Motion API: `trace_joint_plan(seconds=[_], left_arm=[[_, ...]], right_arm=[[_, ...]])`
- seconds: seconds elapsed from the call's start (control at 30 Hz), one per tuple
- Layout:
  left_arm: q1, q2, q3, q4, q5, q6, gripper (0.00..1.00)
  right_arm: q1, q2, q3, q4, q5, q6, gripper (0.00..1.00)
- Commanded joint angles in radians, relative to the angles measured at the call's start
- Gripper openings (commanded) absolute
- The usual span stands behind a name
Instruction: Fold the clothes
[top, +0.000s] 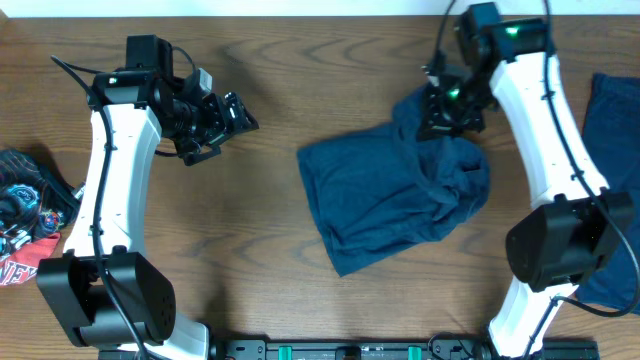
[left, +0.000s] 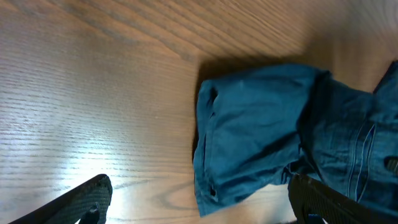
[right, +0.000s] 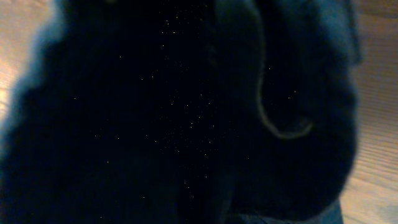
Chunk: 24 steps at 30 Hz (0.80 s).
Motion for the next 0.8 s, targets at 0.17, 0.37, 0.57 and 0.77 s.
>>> trace_joint_plan(seconds=[0.17, 0.37, 0.57, 0.77], left_arm=[[0.008, 0.002, 0.001, 0.005, -0.061, 0.008, 0.92], [0.009, 0.002, 0.001, -0.009, -0.061, 0.03, 0.92], [0.011, 0.002, 0.001, -0.017, -0.061, 0.041, 0.93], [0.011, 0.002, 0.001, -0.017, -0.061, 0.041, 0.93]], right_arm=[[0.152, -0.013, 0.018, 0.039, 0.064, 0.175, 0.01], [0.203, -0.013, 0.018, 0.051, 0.134, 0.217, 0.01], [0.113, -0.013, 0.019, 0.044, 0.179, 0.223, 0.01], [-0.037, -0.014, 0.019, 0.03, 0.238, 0.23, 0.01]])
